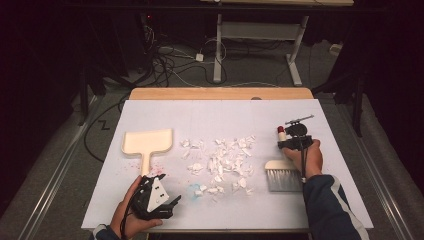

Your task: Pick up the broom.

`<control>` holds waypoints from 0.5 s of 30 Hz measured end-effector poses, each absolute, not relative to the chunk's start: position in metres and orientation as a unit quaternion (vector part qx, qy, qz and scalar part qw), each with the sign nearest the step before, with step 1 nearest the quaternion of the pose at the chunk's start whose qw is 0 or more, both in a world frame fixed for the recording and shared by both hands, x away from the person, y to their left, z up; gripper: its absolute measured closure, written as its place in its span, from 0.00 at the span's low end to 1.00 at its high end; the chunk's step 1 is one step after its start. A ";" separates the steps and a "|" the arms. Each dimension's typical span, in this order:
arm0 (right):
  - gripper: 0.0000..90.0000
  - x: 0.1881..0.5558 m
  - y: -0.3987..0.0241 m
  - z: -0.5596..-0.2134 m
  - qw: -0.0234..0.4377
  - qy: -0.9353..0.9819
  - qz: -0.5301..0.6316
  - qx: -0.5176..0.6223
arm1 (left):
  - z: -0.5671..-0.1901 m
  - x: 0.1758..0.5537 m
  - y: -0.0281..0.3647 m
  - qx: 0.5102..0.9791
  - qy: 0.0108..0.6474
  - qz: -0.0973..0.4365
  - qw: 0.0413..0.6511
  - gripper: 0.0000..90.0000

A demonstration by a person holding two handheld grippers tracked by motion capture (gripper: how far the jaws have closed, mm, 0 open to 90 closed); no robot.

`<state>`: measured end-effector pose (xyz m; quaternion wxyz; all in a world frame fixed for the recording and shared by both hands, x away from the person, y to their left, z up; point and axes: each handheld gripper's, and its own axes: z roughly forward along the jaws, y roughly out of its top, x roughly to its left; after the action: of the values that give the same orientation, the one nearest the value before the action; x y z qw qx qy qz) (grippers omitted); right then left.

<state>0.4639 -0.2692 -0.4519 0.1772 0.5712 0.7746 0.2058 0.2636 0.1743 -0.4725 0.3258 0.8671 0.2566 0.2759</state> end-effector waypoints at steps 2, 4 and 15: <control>0.78 0.464 -0.272 -0.452 0.176 0.776 0.211 0.568 | -0.473 0.263 0.174 0.868 0.255 0.275 0.325 0.20; 0.78 0.465 -0.273 -0.452 0.173 0.779 0.213 0.563 | -0.473 0.264 0.174 0.868 0.255 0.275 0.325 0.20; 0.79 0.449 -0.285 -0.441 0.191 0.773 0.277 0.538 | -0.473 0.264 0.178 0.865 0.265 0.274 0.325 0.20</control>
<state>0.4487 -0.2850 -0.4411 0.1907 0.5383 0.7727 0.2773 0.2642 0.1777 -0.4733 0.3247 0.8653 0.2654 0.2745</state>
